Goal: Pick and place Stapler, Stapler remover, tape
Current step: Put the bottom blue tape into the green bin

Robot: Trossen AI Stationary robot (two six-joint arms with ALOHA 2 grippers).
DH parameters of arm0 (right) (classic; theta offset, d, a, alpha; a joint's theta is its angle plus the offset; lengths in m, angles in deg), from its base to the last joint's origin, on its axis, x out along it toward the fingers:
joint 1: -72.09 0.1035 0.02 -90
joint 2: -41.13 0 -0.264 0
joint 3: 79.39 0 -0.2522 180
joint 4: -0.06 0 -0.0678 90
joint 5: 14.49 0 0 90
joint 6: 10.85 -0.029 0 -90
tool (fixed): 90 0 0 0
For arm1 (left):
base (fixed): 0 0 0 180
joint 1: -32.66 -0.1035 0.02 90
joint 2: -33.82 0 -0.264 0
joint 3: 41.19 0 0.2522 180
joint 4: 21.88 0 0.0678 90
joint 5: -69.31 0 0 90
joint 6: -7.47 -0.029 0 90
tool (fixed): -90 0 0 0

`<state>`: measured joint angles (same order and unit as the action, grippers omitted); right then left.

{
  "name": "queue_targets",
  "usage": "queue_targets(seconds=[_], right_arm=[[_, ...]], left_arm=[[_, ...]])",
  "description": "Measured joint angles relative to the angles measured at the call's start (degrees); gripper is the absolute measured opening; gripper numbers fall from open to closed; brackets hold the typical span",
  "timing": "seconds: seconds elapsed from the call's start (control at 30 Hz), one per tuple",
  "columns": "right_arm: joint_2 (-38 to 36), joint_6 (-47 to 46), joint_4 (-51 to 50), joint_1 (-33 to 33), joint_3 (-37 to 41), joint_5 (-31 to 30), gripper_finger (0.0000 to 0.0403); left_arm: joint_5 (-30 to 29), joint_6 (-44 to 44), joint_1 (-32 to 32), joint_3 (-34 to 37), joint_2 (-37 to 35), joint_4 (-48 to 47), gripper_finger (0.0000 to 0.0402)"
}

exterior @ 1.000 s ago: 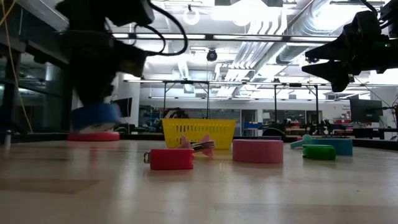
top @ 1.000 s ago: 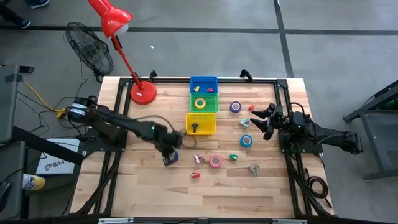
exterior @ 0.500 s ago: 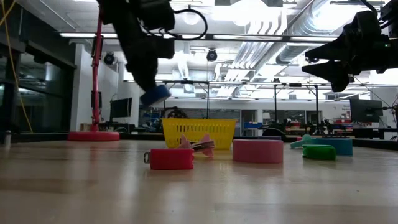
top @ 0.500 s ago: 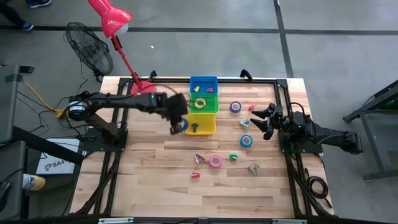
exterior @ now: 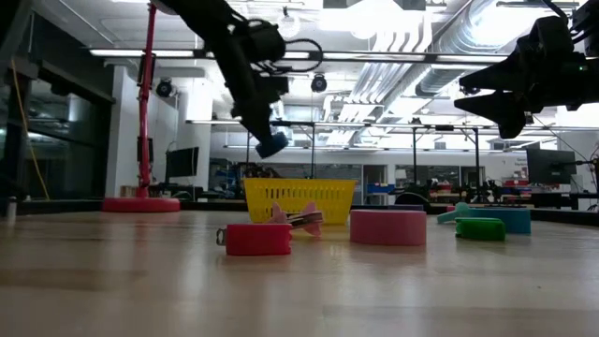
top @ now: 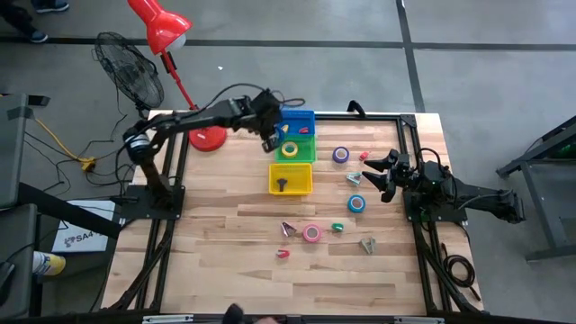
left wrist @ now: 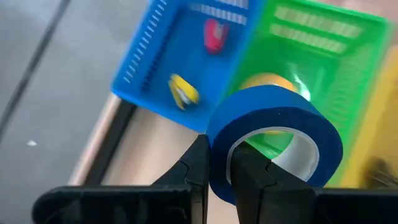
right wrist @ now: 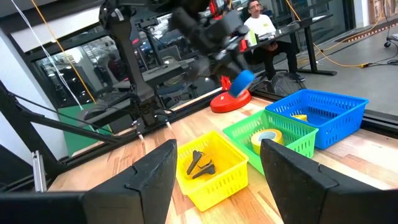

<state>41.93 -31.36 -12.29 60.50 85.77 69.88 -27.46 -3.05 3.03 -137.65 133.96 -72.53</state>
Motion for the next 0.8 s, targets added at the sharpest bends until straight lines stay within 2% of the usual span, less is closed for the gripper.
queue_targets(seconds=[0.2,0.43,0.8], right_arm=[[0.0,0.0,0.0,0.0,0.0,0.0,0.0222],[0.0,0.0,0.0,0.0,0.0,-0.2,0.0222],[0.0,0.0,0.0,0.0,0.0,-0.2,0.0222]], left_arm=[[4.8,-16.5,-0.7,-6.9,7.4,-0.5,0.0034],[7.8,-35.4,0.7,-13.9,14.3,-0.8,0.0034],[6.4,-41.5,3.5,-23.9,22.5,-0.4,0.0035]])
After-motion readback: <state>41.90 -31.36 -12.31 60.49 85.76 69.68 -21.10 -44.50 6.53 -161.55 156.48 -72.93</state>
